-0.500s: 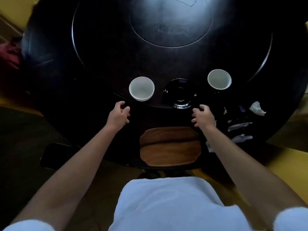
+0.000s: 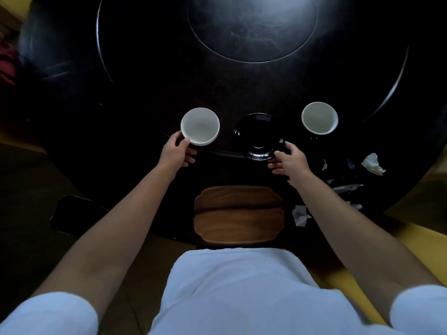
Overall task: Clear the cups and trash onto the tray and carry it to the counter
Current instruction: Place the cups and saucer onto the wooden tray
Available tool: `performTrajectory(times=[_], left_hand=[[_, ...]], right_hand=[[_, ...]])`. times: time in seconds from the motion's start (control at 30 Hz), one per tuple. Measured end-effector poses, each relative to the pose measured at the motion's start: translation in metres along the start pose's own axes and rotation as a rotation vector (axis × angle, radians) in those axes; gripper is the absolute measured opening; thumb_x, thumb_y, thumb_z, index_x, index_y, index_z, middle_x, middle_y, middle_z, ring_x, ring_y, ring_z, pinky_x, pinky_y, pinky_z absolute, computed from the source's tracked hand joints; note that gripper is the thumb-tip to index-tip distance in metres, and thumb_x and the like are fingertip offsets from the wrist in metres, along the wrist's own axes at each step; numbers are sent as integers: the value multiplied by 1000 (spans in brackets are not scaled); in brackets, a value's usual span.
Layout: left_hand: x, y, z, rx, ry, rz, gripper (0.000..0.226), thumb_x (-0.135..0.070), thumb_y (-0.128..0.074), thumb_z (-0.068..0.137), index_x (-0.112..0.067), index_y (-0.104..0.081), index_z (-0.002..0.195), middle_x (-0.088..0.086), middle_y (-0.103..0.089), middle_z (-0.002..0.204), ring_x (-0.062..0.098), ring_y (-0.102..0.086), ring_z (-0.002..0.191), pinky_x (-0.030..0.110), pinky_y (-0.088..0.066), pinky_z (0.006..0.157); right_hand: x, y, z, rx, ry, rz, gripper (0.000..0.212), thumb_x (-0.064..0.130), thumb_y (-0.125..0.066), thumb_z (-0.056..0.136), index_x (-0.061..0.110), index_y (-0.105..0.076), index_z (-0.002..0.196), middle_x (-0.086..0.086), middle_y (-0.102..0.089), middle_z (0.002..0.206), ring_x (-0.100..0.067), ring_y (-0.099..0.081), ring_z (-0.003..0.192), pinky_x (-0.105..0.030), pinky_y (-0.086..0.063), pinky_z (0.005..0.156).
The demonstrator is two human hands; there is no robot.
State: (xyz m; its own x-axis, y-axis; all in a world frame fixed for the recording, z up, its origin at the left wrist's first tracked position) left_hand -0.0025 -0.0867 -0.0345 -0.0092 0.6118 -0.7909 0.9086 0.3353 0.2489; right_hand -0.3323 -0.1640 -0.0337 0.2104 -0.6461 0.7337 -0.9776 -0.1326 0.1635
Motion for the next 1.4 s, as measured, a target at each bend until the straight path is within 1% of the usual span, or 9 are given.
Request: performTrajectory(times=[0.33, 0.47, 0.63, 0.73, 0.87, 0.93, 1.07, 1.17, 1.4], left_hand=[[0, -11, 5, 63, 76, -204, 46, -27, -50, 104, -30, -42, 150, 7, -78, 98, 22, -76, 75, 30, -57, 67], [3, -13, 5, 0, 93, -238, 50, -20, -49, 100, -25, -45, 149, 6, -79, 93, 20, -76, 76, 36, -55, 82], [21, -13, -14, -66, 147, -328, 49, -15, -49, 96, -23, -52, 144, 6, -78, 87, 16, -74, 68, 32, -55, 74], [36, -7, -34, -56, 179, -347, 47, -14, -49, 97, -22, -52, 143, 6, -78, 86, 16, -73, 66, 32, -55, 74], [52, 6, -65, -49, 201, -352, 44, -11, -48, 99, -20, -53, 143, 6, -77, 82, 15, -71, 63, 33, -56, 73], [62, 13, -81, -49, 205, -342, 44, -11, -49, 100, -21, -53, 143, 8, -77, 86, 17, -71, 65, 31, -57, 70], [82, 22, -110, -31, 197, -286, 43, -9, -50, 102, -22, -53, 142, 15, -75, 91, 22, -71, 69, 27, -59, 64], [100, 22, -121, -5, 193, -190, 44, -5, -51, 101, -19, -52, 143, 15, -75, 85, 23, -71, 65, 33, -62, 68], [128, 17, -127, 163, 210, -13, 46, -6, -57, 98, -19, -56, 141, 13, -77, 85, 22, -70, 63, 33, -59, 65]], right_hand=[[-3, -3, 5, -13, -24, 103, 51, 5, -52, 100, 19, -41, 148, -14, -66, 114, -21, -72, 65, -28, -60, 54], [-5, -5, 11, -51, 2, 64, 50, 1, -49, 99, 12, -40, 147, -20, -65, 116, -18, -71, 57, -29, -59, 52], [-3, -10, 10, -116, -4, 26, 50, -1, -49, 95, 11, -40, 142, -14, -64, 107, -12, -63, 52, -26, -53, 47], [-5, -15, 5, -122, -9, 59, 48, -1, -51, 90, 12, -43, 136, -8, -61, 88, -11, -54, 50, -25, -43, 42], [-5, -18, -12, -68, -27, 237, 14, -3, -51, 92, 10, -51, 99, -3, -53, 74, -8, -47, 44, -23, -34, 39], [-9, -17, -28, -72, -39, 290, 13, -3, -50, 93, 10, -50, 92, -4, -51, 72, -9, -45, 45, -23, -31, 37], [-33, -8, -71, -49, -59, 396, 19, -7, -47, 94, 11, -49, 89, -6, -46, 69, -9, -44, 39, -19, -30, 35], [-53, -2, -105, -24, -71, 452, 22, -2, -65, 84, 13, -49, 90, -3, -45, 66, -10, -43, 39, -18, -30, 35], [-107, 2, -152, -113, -136, 338, 30, -4, -55, 94, 18, -58, 114, -5, -56, 68, -11, -42, 42, -22, -31, 35]])
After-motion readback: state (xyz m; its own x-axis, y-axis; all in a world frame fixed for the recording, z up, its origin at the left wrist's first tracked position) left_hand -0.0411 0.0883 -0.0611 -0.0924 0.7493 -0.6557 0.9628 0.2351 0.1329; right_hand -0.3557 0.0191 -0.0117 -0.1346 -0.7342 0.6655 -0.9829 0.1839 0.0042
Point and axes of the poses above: each hand's wrist, its own z-axis towards the middle knuckle, its own y-axis out of the back of the hand, x = y × z, the point moved 5 cm from there along z, towards the middle knuckle
